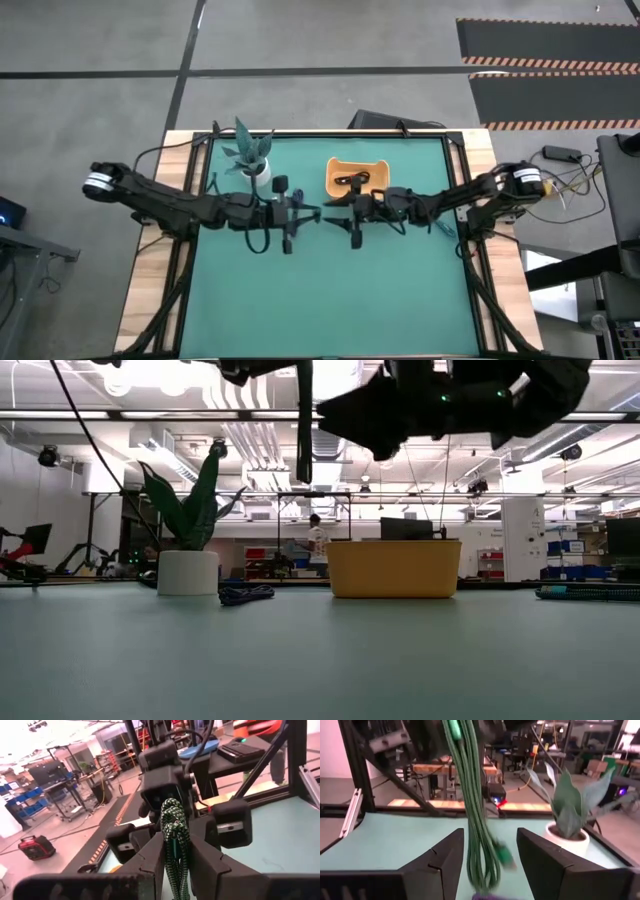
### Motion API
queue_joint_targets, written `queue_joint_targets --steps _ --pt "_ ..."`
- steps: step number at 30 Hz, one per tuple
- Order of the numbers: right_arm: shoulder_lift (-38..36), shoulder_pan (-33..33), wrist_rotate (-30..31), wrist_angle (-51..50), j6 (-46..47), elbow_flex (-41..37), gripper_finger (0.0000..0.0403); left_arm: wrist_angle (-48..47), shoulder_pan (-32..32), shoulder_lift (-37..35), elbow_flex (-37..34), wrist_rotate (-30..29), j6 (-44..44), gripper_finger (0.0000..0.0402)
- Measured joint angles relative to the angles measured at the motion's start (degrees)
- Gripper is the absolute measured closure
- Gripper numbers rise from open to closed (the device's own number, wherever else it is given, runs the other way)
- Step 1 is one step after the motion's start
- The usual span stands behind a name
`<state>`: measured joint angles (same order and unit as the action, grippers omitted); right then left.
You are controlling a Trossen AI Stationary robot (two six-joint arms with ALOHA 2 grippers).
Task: Pick and place USB-C Cables
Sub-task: Put the green charger cable into the yellow bin
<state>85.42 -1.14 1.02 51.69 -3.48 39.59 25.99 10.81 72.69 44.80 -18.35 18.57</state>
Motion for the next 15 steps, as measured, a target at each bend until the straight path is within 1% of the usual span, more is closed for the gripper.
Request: queue_joint_targets --steps 7,12,15 --pt "0.29 0.01 0.02 -0.49 -1.78 2.17 0.0227 1.03 -0.27 0.48 0.06 -0.22 -0.13 0.0344" --pt "0.29 0.01 0.02 -0.41 -2.59 2.32 0.0227 6.60 -1.05 0.51 0.04 -0.52 -0.13 0.0344" --pt "0.27 -0.01 0.02 -0.41 -2.57 2.32 0.0227 6.32 -1.37 0.96 0.04 -0.67 0.26 0.0344"
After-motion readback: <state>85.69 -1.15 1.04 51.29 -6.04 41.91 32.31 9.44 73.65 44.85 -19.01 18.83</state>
